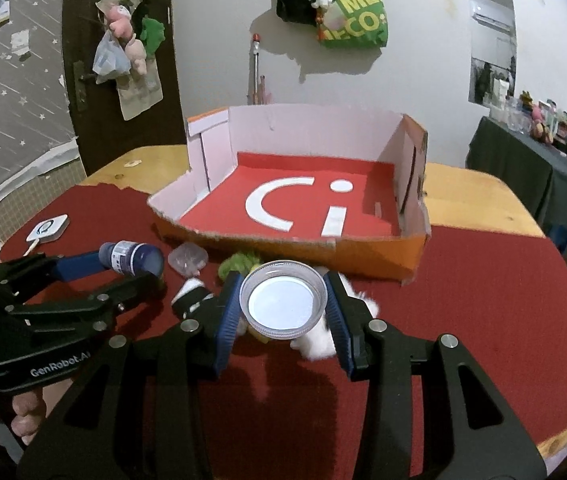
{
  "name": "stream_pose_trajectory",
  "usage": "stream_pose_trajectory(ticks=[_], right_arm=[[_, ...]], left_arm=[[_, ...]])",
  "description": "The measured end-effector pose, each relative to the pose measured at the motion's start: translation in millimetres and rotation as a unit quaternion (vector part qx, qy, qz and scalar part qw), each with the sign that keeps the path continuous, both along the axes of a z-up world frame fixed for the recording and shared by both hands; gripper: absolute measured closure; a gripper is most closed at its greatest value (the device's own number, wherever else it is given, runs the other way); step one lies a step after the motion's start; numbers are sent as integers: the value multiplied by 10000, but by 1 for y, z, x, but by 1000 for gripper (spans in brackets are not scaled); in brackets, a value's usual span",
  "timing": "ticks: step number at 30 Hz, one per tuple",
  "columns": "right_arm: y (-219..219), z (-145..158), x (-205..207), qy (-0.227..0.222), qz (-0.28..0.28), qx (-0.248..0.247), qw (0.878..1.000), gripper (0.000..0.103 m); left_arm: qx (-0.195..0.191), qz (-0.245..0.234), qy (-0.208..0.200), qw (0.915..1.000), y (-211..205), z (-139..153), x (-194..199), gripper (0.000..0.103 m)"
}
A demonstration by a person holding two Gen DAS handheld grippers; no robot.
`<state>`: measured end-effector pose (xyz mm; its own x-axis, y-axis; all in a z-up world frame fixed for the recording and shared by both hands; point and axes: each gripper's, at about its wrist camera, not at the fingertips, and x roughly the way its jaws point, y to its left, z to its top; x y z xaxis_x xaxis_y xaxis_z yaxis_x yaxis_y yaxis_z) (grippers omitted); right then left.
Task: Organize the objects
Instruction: 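Grasp the dark blue bottle with the left gripper while the right holds the clear lid, then carry the blue bottle and clear lid into the red-lined box with both grippers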
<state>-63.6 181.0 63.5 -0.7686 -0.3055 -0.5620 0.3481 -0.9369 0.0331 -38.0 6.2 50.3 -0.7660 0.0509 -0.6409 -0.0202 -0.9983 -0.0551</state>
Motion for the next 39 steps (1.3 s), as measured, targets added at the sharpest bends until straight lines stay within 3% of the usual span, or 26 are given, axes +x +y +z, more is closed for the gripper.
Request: stream_pose_trajectory(ticks=[9,39], right_arm=[[-3,13,-22,62,29,-10,10000,64],[-9,8,-95,-448,71,16,9990,64]], left_arm=[[-64,-47,128,9999,-3,12,-18,41],[-128,-262,-281,9992,-1,12,-94,41]])
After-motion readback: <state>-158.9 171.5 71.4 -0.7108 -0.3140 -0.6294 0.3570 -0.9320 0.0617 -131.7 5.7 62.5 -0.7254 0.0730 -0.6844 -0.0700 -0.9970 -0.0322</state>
